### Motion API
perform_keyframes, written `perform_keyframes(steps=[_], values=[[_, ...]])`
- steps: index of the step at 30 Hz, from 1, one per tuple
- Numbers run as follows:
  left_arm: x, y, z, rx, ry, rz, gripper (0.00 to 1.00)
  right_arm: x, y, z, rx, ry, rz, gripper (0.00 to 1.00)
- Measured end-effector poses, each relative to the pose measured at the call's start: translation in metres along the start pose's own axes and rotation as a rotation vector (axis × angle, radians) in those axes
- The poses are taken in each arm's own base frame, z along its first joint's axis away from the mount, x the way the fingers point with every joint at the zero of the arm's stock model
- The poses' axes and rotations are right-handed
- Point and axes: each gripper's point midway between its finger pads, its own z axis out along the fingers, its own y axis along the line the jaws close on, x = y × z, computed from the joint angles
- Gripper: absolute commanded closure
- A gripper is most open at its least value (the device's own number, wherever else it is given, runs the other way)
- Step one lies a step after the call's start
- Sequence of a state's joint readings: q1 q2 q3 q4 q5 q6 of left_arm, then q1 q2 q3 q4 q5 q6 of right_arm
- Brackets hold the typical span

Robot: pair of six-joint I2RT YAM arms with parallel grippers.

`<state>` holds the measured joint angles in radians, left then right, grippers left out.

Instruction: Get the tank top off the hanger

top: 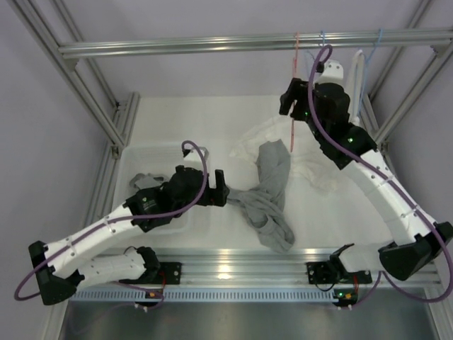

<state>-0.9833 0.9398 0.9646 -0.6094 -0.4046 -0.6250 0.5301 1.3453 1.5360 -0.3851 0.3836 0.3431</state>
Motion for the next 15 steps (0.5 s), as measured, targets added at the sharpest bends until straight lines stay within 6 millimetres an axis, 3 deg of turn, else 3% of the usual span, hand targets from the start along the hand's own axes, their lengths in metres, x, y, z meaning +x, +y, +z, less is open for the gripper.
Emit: perform_keyframes(steps=[1, 6, 11, 15], values=[[0.005, -0.002, 0.005, -0.001, 0.022, 0.01, 0.01, 0.001, 0.0, -0.005, -0.011, 0.002, 0.006, 0.01], [0.036, -0.029, 0.025, 0.033, 0.132, 0.091, 0.01, 0.001, 0.005, -0.043, -0.11, 0.005, 0.014, 0.01], [0.062, -0.07, 0.047, 0.091, 0.207, 0.186, 0.01, -0.008, -0.012, -0.111, -0.179, -0.045, 0.04, 0.01], [0.08, -0.089, 0.077, 0.089, 0.24, 0.244, 0.01, -0.015, -0.033, -0.17, -0.218, -0.111, 0.064, 0.01]])
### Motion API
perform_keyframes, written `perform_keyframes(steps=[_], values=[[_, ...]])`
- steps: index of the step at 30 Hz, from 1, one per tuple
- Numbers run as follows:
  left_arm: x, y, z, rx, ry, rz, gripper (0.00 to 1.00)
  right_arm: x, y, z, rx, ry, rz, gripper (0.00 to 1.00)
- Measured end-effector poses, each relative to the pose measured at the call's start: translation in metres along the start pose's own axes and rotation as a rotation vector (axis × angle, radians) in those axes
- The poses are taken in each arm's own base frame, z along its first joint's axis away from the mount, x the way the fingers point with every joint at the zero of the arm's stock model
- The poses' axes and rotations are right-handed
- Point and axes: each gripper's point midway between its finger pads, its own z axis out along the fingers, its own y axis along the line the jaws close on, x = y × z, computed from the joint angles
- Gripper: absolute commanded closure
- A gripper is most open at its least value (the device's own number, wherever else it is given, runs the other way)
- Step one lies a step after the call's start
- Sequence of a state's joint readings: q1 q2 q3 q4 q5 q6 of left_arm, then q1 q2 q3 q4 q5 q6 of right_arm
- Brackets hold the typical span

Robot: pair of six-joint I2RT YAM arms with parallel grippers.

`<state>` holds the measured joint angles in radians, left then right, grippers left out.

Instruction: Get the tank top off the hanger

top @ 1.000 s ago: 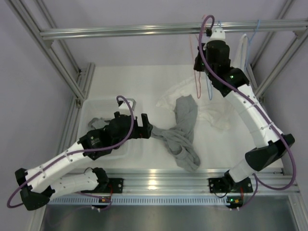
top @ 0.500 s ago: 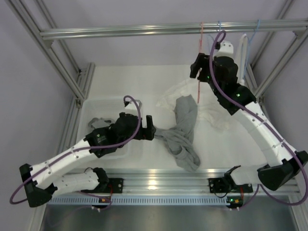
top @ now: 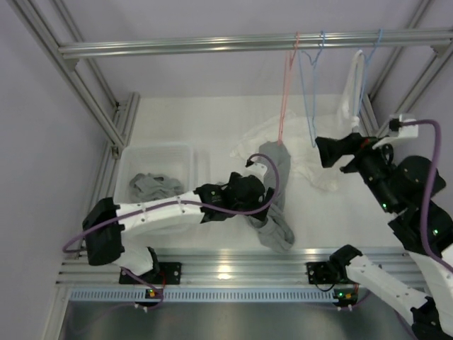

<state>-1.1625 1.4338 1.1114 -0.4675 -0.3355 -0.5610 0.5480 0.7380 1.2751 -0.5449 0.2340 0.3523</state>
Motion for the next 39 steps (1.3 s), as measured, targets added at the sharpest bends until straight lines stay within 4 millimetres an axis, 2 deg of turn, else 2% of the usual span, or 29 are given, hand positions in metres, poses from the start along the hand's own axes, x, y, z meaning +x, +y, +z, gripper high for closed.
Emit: perform_keyframes(steps=[3, 6, 12, 18, 20, 21, 23, 24, 25, 26, 28, 30, 33, 34, 36, 39], values=[[0.005, -0.003, 0.03, -0.05, 0.021, 0.033, 0.01, -0.006, -0.007, -0.037, -0.012, -0.03, 0.007, 0.01], [0.013, -0.003, 0.06, -0.094, 0.039, 0.066, 0.01, -0.005, -0.013, -0.058, -0.014, -0.033, 0.004, 0.01], [0.022, -0.012, 0.115, -0.127, 0.067, 0.08, 0.01, 0.009, -0.021, -0.071, -0.001, 0.022, -0.025, 0.01], [0.037, -0.005, 0.152, -0.152, 0.103, 0.06, 0.03, 0.016, -0.022, -0.076, -0.01, 0.045, -0.047, 0.01], [0.034, -0.007, 0.156, -0.152, 0.088, 0.042, 0.11, 0.016, -0.022, -0.079, -0.017, 0.044, -0.049, 0.01], [0.034, -0.007, 0.156, -0.155, 0.086, 0.034, 0.25, 0.015, -0.021, -0.081, -0.023, 0.04, -0.05, 0.01], [0.035, -0.004, 0.157, -0.167, 0.071, 0.013, 0.6, 0.014, -0.021, -0.084, -0.032, 0.034, -0.051, 0.01], [0.035, -0.003, 0.158, -0.172, 0.064, 0.007, 0.71, 0.014, -0.02, -0.086, -0.036, 0.03, -0.05, 0.01], [0.035, -0.002, 0.157, -0.174, 0.056, -0.003, 0.89, 0.013, -0.02, -0.087, -0.039, 0.026, -0.049, 0.01], [0.036, -0.001, 0.156, -0.173, 0.052, -0.013, 1.0, 0.012, -0.02, -0.089, -0.043, 0.023, -0.047, 0.01], [0.037, -0.001, 0.15, -0.157, 0.04, -0.039, 1.0, 0.011, -0.019, -0.091, -0.05, 0.017, -0.046, 0.01], [0.046, 0.004, 0.138, -0.152, 0.051, -0.06, 1.0, 0.01, -0.019, -0.094, -0.055, 0.011, -0.044, 0.01], [0.062, 0.024, 0.103, -0.179, 0.083, -0.068, 1.0, 0.006, -0.018, -0.097, -0.061, 0.001, -0.042, 0.0], [0.061, 0.029, 0.09, -0.189, 0.085, -0.069, 1.0, 0.006, -0.017, -0.097, -0.062, 0.0, -0.042, 0.01], [0.048, 0.037, 0.061, -0.205, 0.06, -0.071, 1.0, 0.006, -0.017, -0.097, -0.065, 0.002, -0.042, 0.01], [-0.006, 0.038, 0.011, -0.194, -0.075, -0.109, 1.0, 0.006, -0.017, -0.097, -0.067, 0.002, -0.042, 0.01]])
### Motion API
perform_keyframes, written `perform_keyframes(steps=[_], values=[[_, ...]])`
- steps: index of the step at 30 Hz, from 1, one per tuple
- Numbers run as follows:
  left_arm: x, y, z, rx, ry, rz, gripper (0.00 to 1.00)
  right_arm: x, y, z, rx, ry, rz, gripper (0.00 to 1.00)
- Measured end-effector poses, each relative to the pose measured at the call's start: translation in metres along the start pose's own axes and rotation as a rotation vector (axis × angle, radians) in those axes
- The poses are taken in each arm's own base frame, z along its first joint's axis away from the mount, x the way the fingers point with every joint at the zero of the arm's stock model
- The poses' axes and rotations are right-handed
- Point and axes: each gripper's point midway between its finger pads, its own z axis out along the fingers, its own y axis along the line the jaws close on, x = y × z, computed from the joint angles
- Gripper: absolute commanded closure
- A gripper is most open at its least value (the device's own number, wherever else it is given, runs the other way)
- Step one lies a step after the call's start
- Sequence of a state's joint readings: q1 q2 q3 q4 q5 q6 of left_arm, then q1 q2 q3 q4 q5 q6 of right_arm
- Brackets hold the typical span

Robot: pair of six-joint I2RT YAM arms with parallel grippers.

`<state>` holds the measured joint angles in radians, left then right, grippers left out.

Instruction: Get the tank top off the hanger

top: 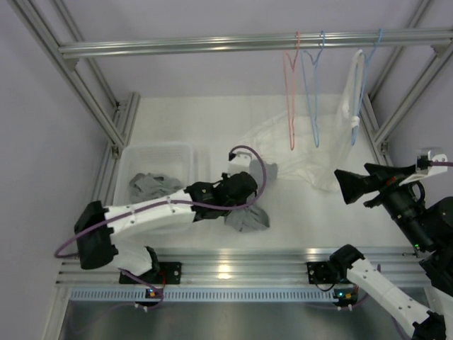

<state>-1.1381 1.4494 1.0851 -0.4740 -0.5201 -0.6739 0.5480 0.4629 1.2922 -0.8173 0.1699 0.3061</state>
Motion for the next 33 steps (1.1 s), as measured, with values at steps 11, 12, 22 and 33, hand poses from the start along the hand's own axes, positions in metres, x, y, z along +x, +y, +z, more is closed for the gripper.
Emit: perform_keyframes(steps=[11, 12, 22, 33], values=[[-0.131, 0.057, -0.124, -0.119, -0.341, -0.137, 1.0, -0.001, 0.0, 0.0, 0.0, -0.001, -0.01, 0.0], [-0.133, 0.067, -0.13, -0.151, -0.349, -0.136, 1.0, -0.002, 0.0, 0.0, -0.001, -0.004, -0.01, 0.01], [-0.164, 0.193, -0.186, -0.532, -0.426, -0.305, 1.0, -0.004, 0.001, -0.001, -0.006, -0.009, -0.013, 0.01], [-0.12, 0.28, -0.163, -0.79, -0.196, -0.36, 1.0, -0.004, 0.003, -0.002, -0.019, -0.006, -0.013, 0.01]])
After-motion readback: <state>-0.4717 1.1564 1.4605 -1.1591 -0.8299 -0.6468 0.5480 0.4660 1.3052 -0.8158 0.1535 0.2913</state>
